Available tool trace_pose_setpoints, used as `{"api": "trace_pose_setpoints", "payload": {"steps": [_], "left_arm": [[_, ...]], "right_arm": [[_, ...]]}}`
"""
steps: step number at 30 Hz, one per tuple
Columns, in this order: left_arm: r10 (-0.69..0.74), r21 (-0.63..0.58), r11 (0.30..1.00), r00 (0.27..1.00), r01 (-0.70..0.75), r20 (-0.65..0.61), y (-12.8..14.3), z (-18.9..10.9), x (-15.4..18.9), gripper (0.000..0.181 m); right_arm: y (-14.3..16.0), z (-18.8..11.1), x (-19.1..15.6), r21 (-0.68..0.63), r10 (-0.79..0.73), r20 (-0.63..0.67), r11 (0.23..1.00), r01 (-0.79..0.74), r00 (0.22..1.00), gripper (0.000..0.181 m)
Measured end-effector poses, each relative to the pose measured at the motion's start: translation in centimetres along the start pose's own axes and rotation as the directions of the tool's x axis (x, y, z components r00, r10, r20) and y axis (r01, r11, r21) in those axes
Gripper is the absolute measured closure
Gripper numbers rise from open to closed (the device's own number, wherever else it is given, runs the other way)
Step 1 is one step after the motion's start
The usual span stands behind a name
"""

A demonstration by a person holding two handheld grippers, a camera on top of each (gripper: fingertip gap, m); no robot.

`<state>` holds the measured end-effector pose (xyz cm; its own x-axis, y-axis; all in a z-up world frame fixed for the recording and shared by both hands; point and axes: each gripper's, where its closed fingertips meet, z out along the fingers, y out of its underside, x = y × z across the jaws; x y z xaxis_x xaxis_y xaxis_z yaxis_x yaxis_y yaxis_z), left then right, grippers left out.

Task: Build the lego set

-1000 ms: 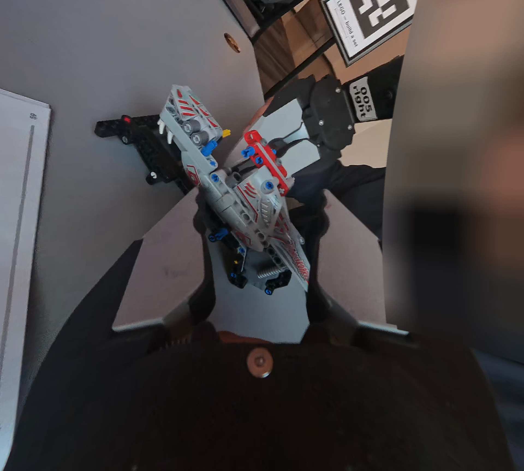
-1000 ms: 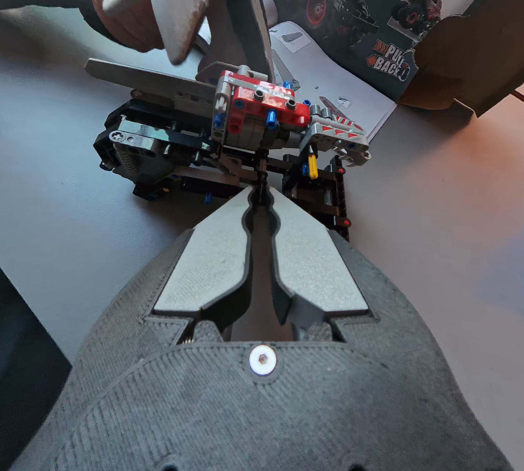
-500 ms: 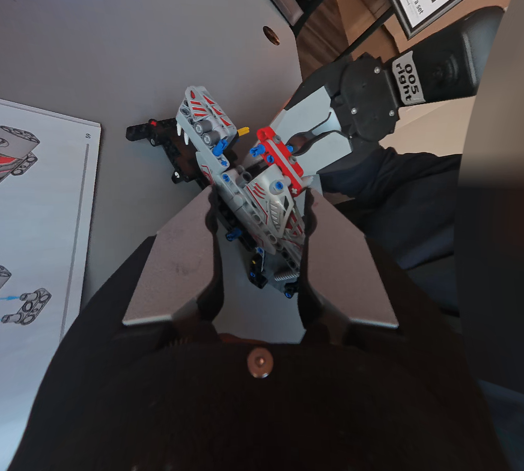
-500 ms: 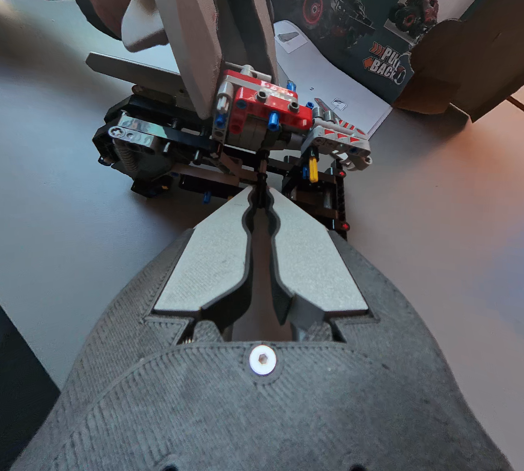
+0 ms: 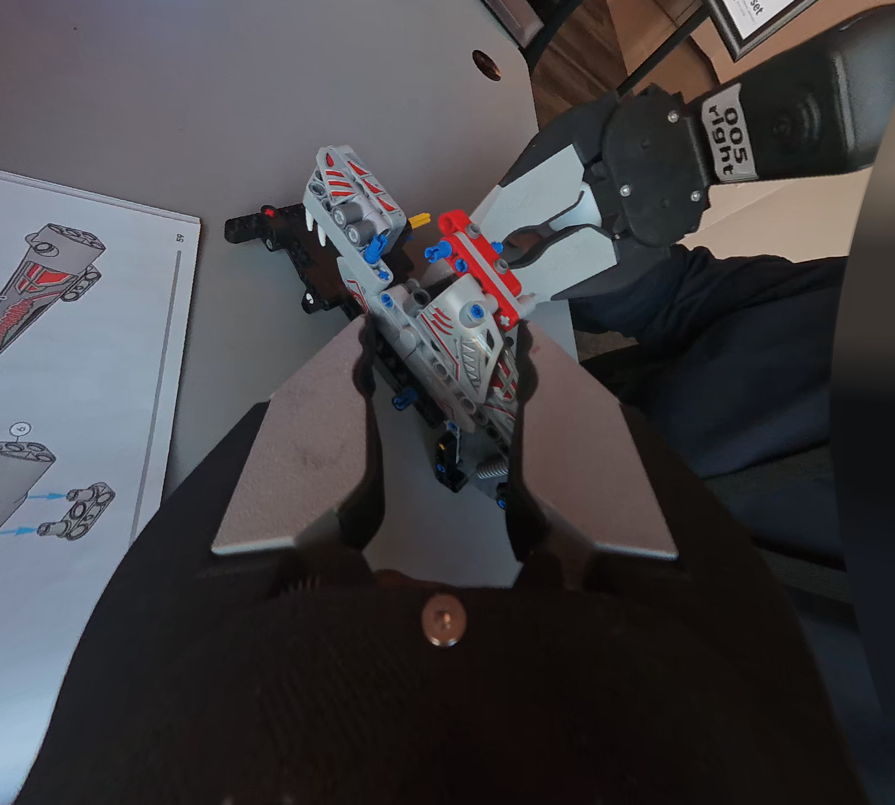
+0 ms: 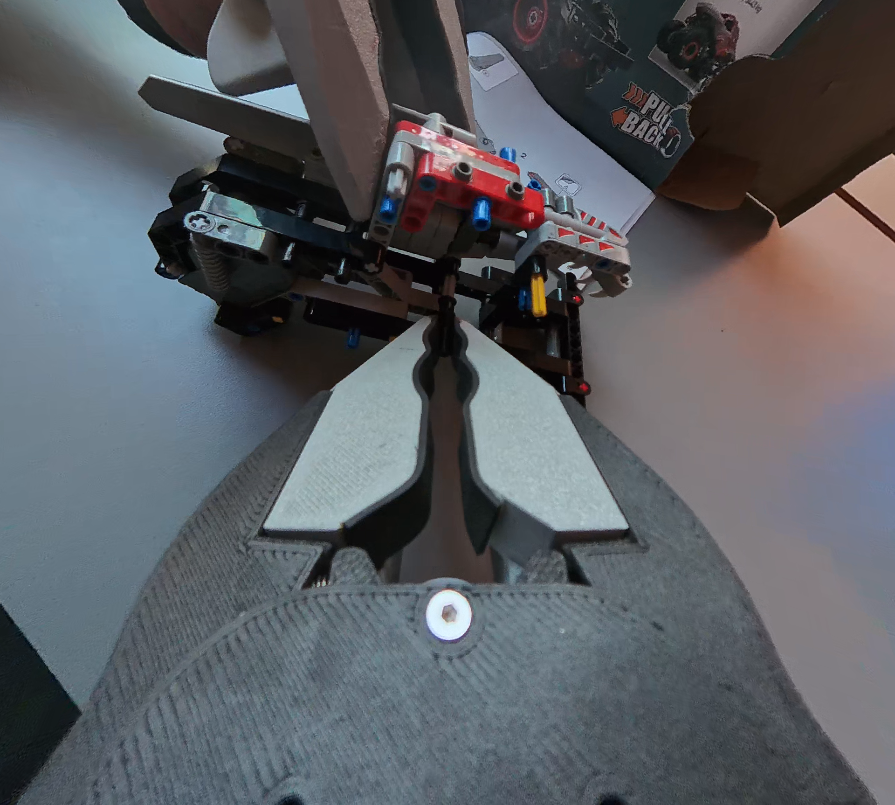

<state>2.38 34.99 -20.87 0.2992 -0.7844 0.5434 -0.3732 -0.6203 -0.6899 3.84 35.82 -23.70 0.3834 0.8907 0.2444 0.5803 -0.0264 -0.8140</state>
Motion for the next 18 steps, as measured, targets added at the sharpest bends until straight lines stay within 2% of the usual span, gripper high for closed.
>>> {"api": "trace_pose_setpoints", "payload": {"steps": [18], "left_arm": [[-0.009,0.013,1.000,1.000,0.009,0.003,-0.15,-0.20,-0.25,0.126]], "right_arm": [[-0.36,0.49,0.31,0.020,0.012,-0.008,1.000,-0.012,1.000,0.179]]}}
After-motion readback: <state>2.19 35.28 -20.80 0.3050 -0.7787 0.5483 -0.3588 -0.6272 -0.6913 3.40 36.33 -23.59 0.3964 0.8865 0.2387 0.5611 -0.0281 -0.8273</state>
